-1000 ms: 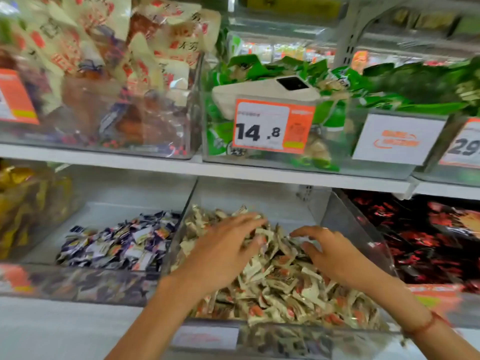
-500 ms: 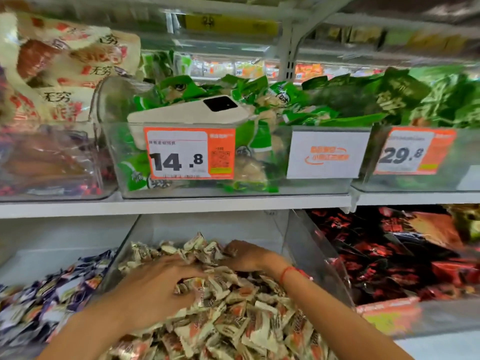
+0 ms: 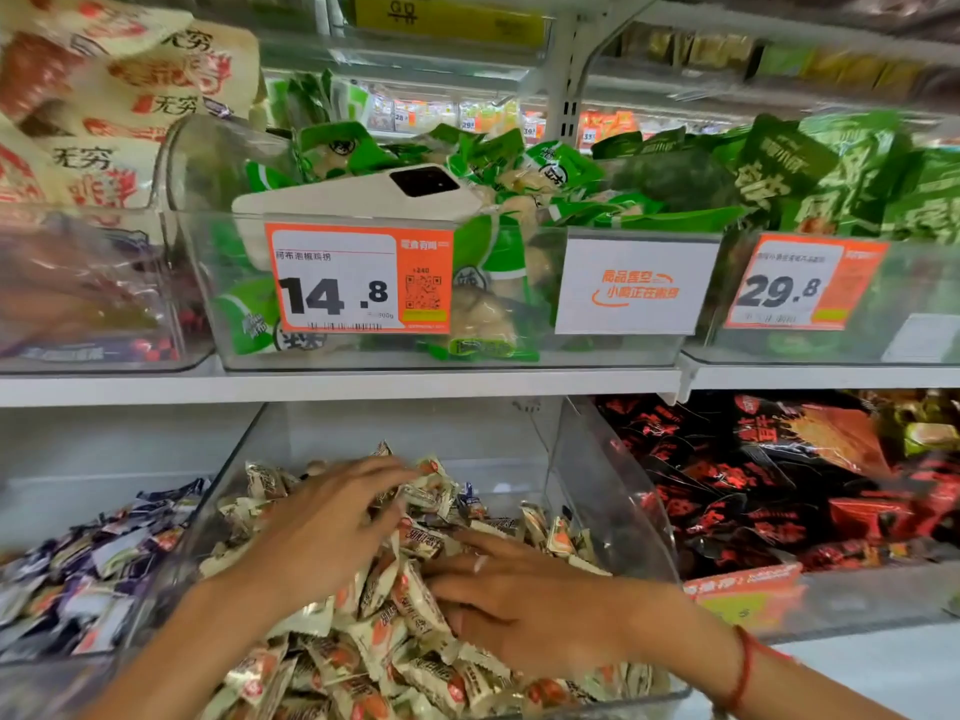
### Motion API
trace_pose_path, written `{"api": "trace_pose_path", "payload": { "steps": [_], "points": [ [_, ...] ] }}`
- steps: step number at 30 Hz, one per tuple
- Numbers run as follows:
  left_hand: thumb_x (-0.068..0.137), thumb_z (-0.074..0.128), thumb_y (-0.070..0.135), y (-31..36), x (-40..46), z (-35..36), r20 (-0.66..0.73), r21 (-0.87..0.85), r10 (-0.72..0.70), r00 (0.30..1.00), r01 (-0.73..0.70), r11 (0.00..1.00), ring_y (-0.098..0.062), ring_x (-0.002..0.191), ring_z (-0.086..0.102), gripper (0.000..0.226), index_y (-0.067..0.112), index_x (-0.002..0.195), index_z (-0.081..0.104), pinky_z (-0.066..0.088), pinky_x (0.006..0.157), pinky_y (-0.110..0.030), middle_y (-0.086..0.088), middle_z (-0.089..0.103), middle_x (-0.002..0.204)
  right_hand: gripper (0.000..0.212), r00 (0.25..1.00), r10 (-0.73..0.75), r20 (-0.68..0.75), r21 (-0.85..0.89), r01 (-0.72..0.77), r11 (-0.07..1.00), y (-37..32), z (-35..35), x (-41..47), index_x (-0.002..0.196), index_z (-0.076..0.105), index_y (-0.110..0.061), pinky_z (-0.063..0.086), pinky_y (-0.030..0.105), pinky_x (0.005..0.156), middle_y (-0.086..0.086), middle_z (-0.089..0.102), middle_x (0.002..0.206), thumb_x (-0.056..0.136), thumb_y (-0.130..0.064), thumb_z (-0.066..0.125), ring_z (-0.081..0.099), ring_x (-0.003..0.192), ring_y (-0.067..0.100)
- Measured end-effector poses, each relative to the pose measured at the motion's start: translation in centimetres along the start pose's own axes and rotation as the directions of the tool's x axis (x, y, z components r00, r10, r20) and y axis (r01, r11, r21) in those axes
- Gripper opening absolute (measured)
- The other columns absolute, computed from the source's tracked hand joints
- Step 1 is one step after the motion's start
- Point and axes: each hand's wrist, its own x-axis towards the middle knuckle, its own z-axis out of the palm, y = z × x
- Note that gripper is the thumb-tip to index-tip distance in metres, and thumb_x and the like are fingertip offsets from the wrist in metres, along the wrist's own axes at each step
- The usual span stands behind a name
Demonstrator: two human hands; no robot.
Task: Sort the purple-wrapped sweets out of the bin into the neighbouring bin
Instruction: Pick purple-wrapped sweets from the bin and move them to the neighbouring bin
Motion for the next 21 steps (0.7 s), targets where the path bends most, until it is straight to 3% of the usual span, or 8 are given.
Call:
{"api": "trace_pose_path", "payload": {
  "steps": [3, 6, 10, 14, 17, 19, 21],
  "points": [
    [0.101, 0.026, 0.045, -0.2, 0.6, 1.1, 0.212, 0.159, 0.012, 0.977, -0.047, 0.986, -0.005, 0.143, 0.013, 0.042, 0.047, 0.142, 0.027, 0.007, 0.117, -0.034, 0.025, 0.012, 0.153, 0.038, 0.995, 0.026, 0.093, 0.246, -0.049, 0.968, 0.4, -2.2, -1.4, 0.140, 0.045, -0.030, 0.014, 0.035, 0.120, -0.011, 0.033, 0.153, 0.105, -0.032, 0.030, 0.019, 0.144, 0.011],
    [0.102, 0.022, 0.045, -0.2, 0.7, 1.2, 0.238, 0.258, 0.003, 0.971, -0.066, 0.964, -0.007, 0.142, 0.018, 0.042, 0.041, 0.140, 0.037, 0.011, 0.118, -0.035, 0.021, 0.020, 0.153, 0.030, 0.996, 0.086, 0.017, 0.401, -0.086, 0.912, 2.0, -4.7, -1.5, 0.128, 0.058, -0.034, 0.031, 0.030, 0.111, -0.013, 0.047, 0.142, 0.102, -0.031, 0.042, 0.042, 0.130, 0.005],
    [0.102, 0.021, 0.045, -0.1, 0.3, 1.1, 0.248, 0.261, -0.007, 0.969, -0.060, 0.964, -0.004, 0.140, 0.018, 0.043, 0.039, 0.141, 0.037, 0.010, 0.116, -0.034, 0.021, 0.031, 0.149, 0.030, 0.930, 0.348, -0.118, 0.323, -0.296, 0.899, 5.6, -5.3, 2.6, 0.123, 0.063, -0.020, 0.040, 0.026, 0.100, -0.001, 0.056, 0.135, 0.100, -0.014, 0.044, 0.052, 0.122, 0.017],
    [0.102, 0.018, 0.044, -0.3, -0.6, 0.8, 0.214, 0.231, 0.006, 0.977, -0.056, 0.971, 0.000, 0.140, 0.015, 0.043, 0.039, 0.140, 0.038, 0.010, 0.116, -0.029, 0.023, 0.030, 0.148, 0.032, 0.853, 0.522, -0.024, 0.182, -0.510, 0.841, 8.6, -3.4, 8.2, 0.125, 0.061, -0.007, 0.048, 0.035, 0.097, 0.010, 0.056, 0.133, 0.098, -0.018, 0.050, 0.057, 0.115, 0.029],
    [0.100, 0.018, 0.050, -1.0, -0.9, 0.5, 0.197, 0.231, -0.012, 0.980, -0.035, 0.972, 0.003, 0.139, 0.014, 0.046, 0.040, 0.137, 0.043, 0.015, 0.114, -0.027, 0.026, 0.032, 0.146, 0.040, 0.806, 0.586, 0.089, 0.163, -0.592, 0.789, 9.6, -1.3, 11.0, 0.121, 0.059, 0.000, 0.052, 0.035, 0.080, 0.013, 0.061, 0.116, 0.092, -0.028, 0.061, 0.061, 0.095, 0.029],
    [0.098, 0.022, 0.054, -1.3, -1.0, 0.2, 0.184, 0.212, -0.023, 0.983, -0.017, 0.977, 0.004, 0.137, 0.016, 0.045, 0.041, 0.135, 0.045, 0.018, 0.112, -0.027, 0.028, 0.034, 0.144, 0.035, 0.787, 0.611, 0.084, 0.152, -0.616, 0.773, 9.8, -0.4, 12.2, 0.117, 0.058, 0.003, 0.046, 0.031, 0.072, 0.017, 0.061, 0.108, 0.091, -0.022, 0.061, 0.060, 0.091, 0.028],
    [0.097, 0.028, 0.055, -1.3, -1.0, -0.1, 0.156, 0.171, -0.012, 0.988, -0.015, 0.985, 0.005, 0.135, 0.021, 0.041, 0.043, 0.132, 0.048, 0.022, 0.111, -0.027, 0.029, 0.037, 0.141, 0.033, 0.780, 0.625, 0.041, 0.171, -0.622, 0.764, 9.9, 0.1, 13.0, 0.117, 0.056, 0.004, 0.046, 0.030, 0.073, 0.019, 0.063, 0.115, 0.090, -0.013, 0.061, 0.060, 0.092, 0.029]
  ]
}}
